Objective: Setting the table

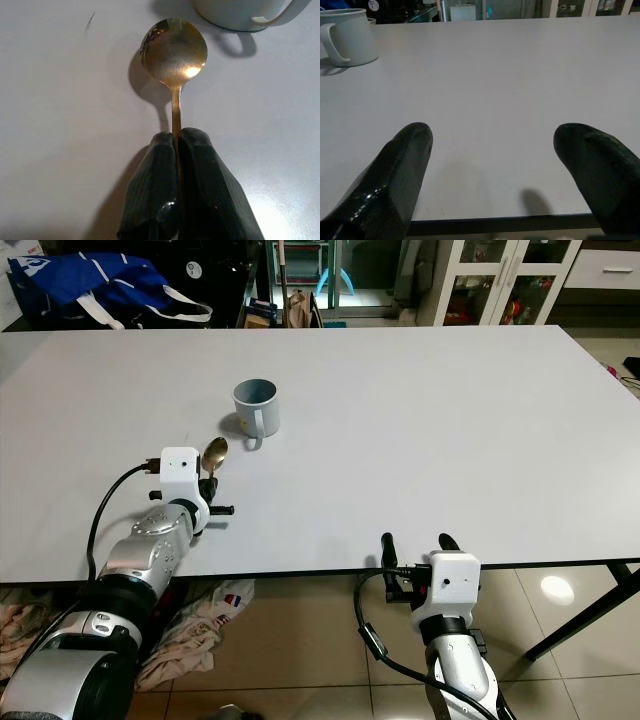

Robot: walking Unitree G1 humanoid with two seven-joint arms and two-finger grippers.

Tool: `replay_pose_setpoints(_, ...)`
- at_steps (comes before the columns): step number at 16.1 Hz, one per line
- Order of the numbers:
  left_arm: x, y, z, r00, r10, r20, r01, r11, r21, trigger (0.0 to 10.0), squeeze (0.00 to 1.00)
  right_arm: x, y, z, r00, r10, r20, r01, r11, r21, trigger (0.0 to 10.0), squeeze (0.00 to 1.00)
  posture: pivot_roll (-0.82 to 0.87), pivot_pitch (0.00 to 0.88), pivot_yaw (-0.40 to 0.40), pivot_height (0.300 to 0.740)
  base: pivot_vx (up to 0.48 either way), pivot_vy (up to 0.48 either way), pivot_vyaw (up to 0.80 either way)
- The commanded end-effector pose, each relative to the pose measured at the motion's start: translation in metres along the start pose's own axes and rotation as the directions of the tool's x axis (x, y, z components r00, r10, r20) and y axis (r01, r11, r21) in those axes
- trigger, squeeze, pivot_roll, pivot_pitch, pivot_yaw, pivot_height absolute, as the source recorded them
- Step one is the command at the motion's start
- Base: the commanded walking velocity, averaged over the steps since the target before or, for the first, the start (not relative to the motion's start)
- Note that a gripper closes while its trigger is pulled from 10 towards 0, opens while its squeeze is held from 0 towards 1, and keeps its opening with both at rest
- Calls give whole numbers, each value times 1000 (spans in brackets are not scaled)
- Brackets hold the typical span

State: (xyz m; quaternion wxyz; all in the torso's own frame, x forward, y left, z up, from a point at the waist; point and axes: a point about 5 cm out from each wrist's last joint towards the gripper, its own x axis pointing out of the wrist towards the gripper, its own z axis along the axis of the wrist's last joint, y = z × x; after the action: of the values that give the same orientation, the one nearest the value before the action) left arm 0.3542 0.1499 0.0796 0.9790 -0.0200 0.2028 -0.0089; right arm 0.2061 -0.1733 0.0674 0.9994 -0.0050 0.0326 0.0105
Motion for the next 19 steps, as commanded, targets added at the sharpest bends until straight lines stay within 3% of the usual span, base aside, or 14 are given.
replay_pose_setpoints(1,1,-2,4,1000,12,7,-12,1000,1,10000,0,-1,0,1,1000,4,-8,-5,1000,-10,10000,0,-168,0,53,727,0,0,0)
replay_pose_setpoints(2,2,-3,3,1000,16,0,-16,1000,-4,10000,0,-1,1,1,1000,5,-8,-6,1000,-10,10000,0,-169,0,53,727,0,0,0)
replay_pose_setpoints(3,2,-4,2,1000,16,-2,-16,1000,-5,10000,224,0,1,1,1000,6,-9,-6,1000,-10,10000,0,-169,0,53,727,0,0,0)
replay_pose_setpoints(4,2,-6,2,1000,15,-5,-15,1000,-11,10000,1000,0,1,1,1000,6,-10,-7,1000,-11,10000,0,-169,0,53,727,0,0,0)
replay_pose_setpoints(15,2,-9,3,999,45,-5,-45,998,-35,10000,1000,1,2,1,1000,10,-15,-10,1000,-9,10000,0,-171,0,53,727,0,0,0)
replay_pose_setpoints(19,0,-8,11,998,51,47,-51,999,-9,10000,1000,2,1,1,1000,10,-16,-11,1000,-10,10000,0,-166,0,55,727,0,0,0)
